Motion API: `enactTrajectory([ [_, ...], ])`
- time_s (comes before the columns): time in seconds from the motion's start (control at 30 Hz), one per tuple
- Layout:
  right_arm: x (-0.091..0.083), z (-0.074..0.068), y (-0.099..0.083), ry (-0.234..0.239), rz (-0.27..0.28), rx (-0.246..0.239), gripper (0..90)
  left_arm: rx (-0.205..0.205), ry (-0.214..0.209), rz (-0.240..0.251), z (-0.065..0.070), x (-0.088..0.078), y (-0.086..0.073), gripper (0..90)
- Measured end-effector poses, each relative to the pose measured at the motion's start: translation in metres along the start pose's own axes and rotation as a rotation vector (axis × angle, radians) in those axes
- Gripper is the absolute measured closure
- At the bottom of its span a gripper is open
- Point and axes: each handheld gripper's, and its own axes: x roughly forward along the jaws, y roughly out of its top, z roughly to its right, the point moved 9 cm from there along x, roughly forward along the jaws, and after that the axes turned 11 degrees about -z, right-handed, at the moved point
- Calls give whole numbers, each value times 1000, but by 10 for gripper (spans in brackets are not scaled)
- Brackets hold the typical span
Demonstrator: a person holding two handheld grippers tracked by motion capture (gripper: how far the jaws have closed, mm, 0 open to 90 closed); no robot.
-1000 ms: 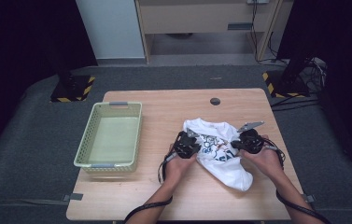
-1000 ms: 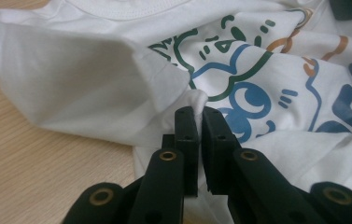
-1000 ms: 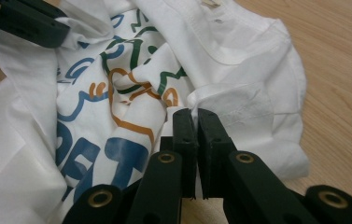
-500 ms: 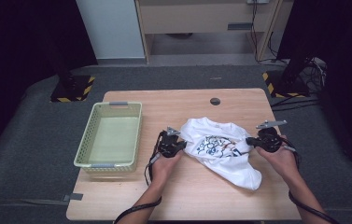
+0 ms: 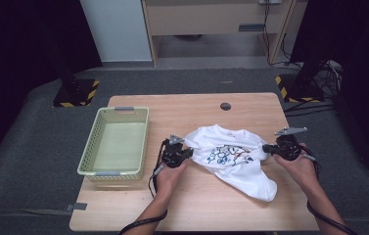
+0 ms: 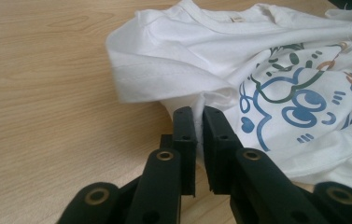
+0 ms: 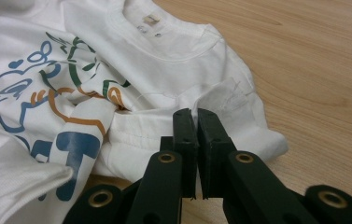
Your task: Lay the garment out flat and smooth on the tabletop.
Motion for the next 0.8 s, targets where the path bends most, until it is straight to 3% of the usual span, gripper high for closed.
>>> enactTrajectory([
  [0.3, -3, -3, 2, 10, 4, -10, 870, -32, 51, 44, -4, -21, 1, 565],
  [0.67, -6, -9, 4, 17, 17, -23, 869, 62, 82, 70, 14, -28, 7, 507],
  [0.73, -6, -10, 5, 16, 15, -27, 869, 71, 74, 77, 16, -25, 7, 499],
  [0.8, -4, -11, 5, 19, 15, -31, 869, 91, 88, 54, 14, -16, 5, 477],
])
